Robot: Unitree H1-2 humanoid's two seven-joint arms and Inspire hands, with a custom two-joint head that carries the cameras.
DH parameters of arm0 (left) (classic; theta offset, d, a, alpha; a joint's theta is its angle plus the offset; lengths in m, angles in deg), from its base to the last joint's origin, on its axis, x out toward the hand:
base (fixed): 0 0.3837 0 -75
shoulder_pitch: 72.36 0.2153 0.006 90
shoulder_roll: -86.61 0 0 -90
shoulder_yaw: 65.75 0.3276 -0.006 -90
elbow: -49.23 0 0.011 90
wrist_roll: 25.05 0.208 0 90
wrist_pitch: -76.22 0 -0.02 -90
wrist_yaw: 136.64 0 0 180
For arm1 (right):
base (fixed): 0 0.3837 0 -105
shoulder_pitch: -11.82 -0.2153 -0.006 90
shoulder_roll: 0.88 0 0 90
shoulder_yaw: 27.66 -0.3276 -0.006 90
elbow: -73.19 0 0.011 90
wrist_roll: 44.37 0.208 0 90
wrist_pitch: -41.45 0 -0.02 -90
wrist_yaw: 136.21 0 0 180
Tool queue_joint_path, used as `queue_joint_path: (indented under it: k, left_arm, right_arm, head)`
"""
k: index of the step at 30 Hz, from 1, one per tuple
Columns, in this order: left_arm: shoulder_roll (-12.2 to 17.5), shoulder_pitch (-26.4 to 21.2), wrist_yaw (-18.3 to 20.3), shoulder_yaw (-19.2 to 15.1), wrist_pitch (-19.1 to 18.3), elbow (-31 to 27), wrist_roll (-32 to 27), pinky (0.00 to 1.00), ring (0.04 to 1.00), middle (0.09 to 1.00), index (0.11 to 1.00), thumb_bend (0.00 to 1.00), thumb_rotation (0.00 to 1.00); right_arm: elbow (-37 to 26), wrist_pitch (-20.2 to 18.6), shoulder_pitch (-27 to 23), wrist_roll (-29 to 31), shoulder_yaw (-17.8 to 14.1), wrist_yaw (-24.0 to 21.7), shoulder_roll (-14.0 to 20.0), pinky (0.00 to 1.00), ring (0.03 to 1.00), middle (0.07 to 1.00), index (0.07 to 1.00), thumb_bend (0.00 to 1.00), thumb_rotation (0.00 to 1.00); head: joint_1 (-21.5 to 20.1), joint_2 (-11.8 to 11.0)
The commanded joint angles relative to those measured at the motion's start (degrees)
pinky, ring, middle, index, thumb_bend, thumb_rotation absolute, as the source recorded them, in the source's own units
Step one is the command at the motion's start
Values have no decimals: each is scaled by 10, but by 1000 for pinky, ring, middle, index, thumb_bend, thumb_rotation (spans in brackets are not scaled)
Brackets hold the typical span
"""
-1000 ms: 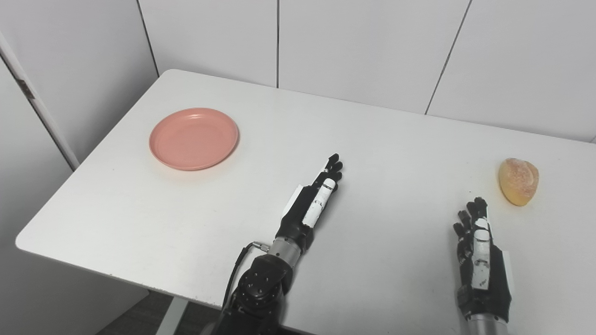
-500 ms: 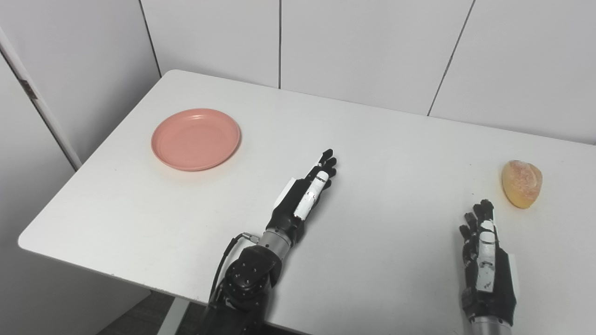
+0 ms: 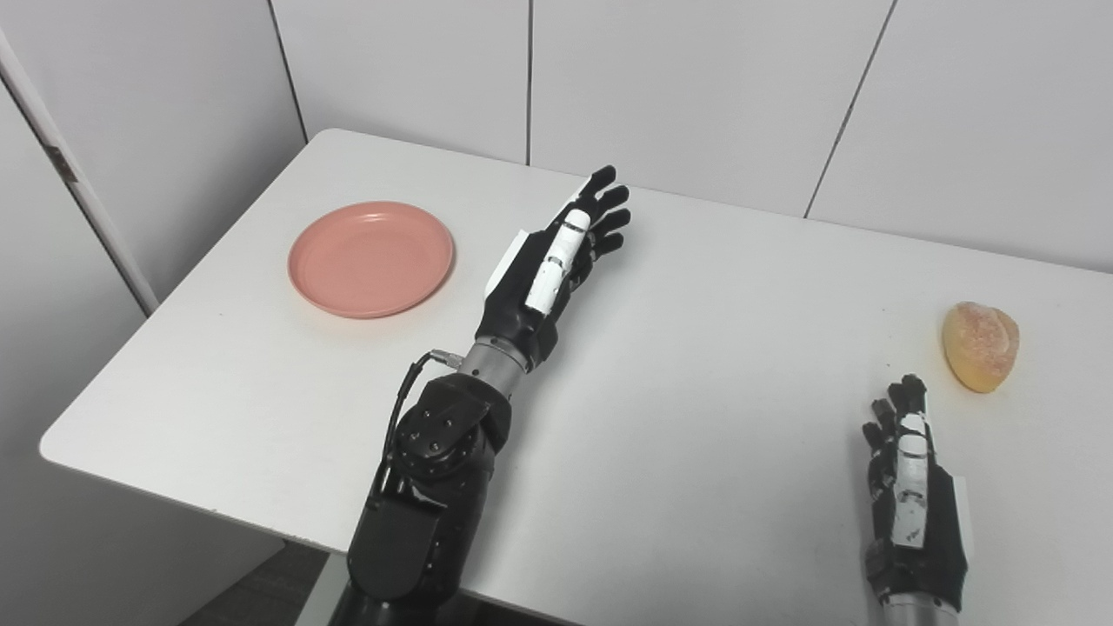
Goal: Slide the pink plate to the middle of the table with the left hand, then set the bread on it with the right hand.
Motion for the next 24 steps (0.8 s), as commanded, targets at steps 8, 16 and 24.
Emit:
queue_joint_path:
  k: [8, 16, 24]
  left_arm:
    - [33, -80, -11, -29, -2, -19, 1, 909, 908, 916, 912, 447, 1000]
    - [68, -119, -29, -68, 1, 16, 3, 896, 894, 905, 900, 434, 1000]
    - [110, -145, -46, -99, 6, 60, 10, 877, 878, 884, 869, 443, 1000]
  right_arm:
    - [31, 23, 4, -3, 0, 0, -2, 1000, 984, 993, 990, 218, 1000]
    - [28, 21, 4, 1, -1, -2, 0, 1000, 986, 994, 991, 215, 1000]
    - [26, 16, 4, 2, -2, -2, 2, 1000, 984, 993, 990, 214, 1000]
  head:
    - [3, 0]
    - [9, 0]
    - [14, -3]
